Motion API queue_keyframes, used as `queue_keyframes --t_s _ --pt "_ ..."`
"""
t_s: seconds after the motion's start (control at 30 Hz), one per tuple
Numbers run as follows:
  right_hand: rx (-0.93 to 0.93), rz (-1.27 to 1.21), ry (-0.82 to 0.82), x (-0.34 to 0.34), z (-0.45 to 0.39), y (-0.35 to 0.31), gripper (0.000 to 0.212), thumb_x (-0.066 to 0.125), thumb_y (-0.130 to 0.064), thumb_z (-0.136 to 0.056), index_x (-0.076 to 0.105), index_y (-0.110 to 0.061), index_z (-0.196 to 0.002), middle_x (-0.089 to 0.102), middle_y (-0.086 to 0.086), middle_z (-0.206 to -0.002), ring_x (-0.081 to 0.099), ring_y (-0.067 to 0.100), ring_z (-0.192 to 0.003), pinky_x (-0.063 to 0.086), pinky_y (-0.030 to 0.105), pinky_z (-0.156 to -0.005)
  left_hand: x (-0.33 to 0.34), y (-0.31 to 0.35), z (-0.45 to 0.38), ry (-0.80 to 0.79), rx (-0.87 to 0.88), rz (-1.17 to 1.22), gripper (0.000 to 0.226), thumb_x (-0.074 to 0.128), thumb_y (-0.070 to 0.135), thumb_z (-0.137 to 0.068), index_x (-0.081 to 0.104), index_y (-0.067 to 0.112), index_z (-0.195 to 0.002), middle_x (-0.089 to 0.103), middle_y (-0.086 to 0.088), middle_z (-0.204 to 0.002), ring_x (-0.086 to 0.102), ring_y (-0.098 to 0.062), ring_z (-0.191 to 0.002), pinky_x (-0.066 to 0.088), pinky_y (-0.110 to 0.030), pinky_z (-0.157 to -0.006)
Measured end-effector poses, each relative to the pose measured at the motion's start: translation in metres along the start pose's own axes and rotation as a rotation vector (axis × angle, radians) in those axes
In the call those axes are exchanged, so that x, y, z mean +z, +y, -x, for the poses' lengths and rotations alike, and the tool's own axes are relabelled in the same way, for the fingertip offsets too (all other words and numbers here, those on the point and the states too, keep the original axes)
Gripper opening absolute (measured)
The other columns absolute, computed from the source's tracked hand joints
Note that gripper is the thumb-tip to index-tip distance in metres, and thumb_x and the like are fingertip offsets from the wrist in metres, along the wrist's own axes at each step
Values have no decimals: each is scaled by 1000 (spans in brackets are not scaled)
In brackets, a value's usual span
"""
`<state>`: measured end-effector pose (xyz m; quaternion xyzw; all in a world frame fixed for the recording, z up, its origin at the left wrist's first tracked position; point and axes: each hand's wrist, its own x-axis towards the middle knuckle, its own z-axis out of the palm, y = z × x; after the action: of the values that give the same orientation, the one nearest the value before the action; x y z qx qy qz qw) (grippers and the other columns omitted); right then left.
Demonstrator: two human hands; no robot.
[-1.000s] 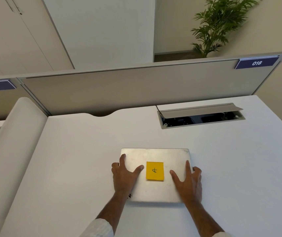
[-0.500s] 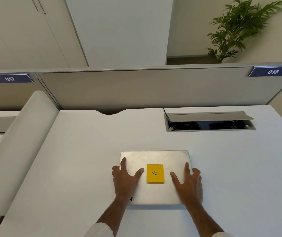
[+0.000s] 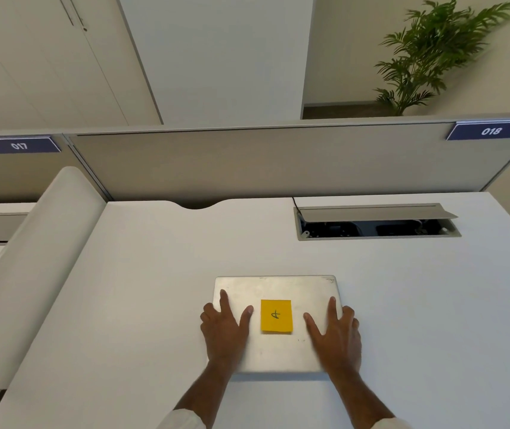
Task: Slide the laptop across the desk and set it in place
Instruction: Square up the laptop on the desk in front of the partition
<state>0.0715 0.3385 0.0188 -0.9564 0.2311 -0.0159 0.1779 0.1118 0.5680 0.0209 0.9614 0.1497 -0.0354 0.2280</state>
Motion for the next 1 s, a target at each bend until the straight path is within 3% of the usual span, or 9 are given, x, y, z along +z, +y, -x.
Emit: queue_keyframes --t_s 0.13,0.23,0.67,1.0 --pt "1 22 0 0 1 1 80 49 -71 -87 45 -16 -145 51 13 -120 56 32 -97 55 42 -75 5 5 2 34 22 -99 86 27 71 -92 48 8 -148 55 -20 -109 53 -34 -94 49 -45 -79" --pt "-1 43 -1 2 2 0 79 51 -71 -87 48 -15 -143 52 14 -116 56 32 -92 55 42 -71 12 4 3 112 50 -153 80 33 64 -91 59 2 -136 55 -21 -96 54 -36 -79 50 -43 -64" --pt "2 82 -3 8 4 -2 80 52 -71 -85 52 -14 -141 53 13 -112 52 31 -89 53 41 -68 17 0 6 75 -8 -175 74 35 61 -99 52 5 -143 55 -24 -114 53 -38 -97 49 -48 -78" --pt "-5 67 17 15 3 0 80 55 -70 -84 51 -14 -141 51 15 -114 53 32 -90 54 43 -69 18 0 4 84 9 -187 80 27 64 -94 55 4 -140 55 -24 -112 53 -37 -93 50 -46 -74"
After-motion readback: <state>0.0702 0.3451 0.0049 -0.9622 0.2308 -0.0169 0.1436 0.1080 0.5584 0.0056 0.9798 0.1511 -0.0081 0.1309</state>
